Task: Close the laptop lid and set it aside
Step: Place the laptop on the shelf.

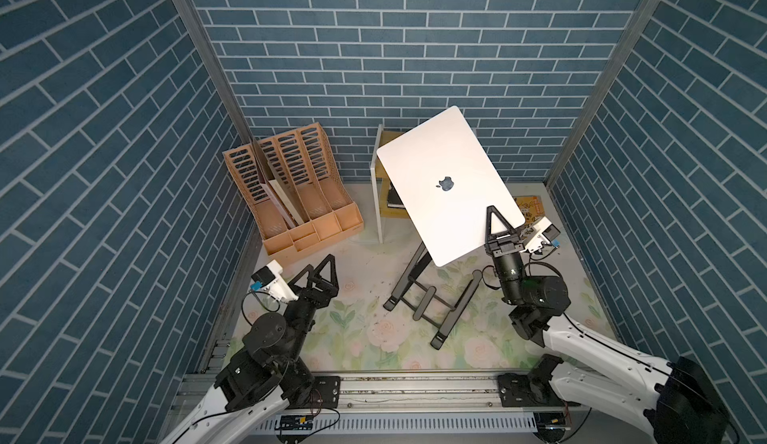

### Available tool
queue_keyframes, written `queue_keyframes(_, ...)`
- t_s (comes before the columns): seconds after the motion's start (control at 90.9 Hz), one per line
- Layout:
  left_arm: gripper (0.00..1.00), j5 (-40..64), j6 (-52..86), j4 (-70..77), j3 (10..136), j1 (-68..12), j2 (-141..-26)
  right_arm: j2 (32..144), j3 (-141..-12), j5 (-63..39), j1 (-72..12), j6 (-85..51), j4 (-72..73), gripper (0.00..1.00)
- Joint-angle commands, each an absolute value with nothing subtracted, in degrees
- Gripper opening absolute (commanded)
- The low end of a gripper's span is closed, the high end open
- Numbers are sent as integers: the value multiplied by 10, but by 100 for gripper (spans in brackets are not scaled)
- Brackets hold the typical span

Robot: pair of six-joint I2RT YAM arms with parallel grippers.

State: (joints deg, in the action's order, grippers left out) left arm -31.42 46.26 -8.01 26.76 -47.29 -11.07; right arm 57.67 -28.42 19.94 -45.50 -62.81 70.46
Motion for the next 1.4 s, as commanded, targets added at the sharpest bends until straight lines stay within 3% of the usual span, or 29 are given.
queue_keyframes(0.0,100,-313,464,-61,276,-476,-117,609,-353,303,-490,-652,882,0)
queue_keyframes(0.319,100,-320,468,-50,275,-476,-127,763,-446,484,-540,-690,896,0)
queue_keyframes(0.946,99,-338,497,-59,283,-476,-148,915,-609,587,-568,-802,770,0)
queue_keyframes(1.067,99,-347,503,-76,291,-475,-155,919,-630,599,-569,-844,700,10)
queue_keyframes(1.232,99,-355,509,-82,290,-476,-156,919,-656,603,-568,-848,640,30)
queue_keyframes(1.386,99,-359,514,-82,287,-476,-156,925,-673,614,-568,-880,580,37)
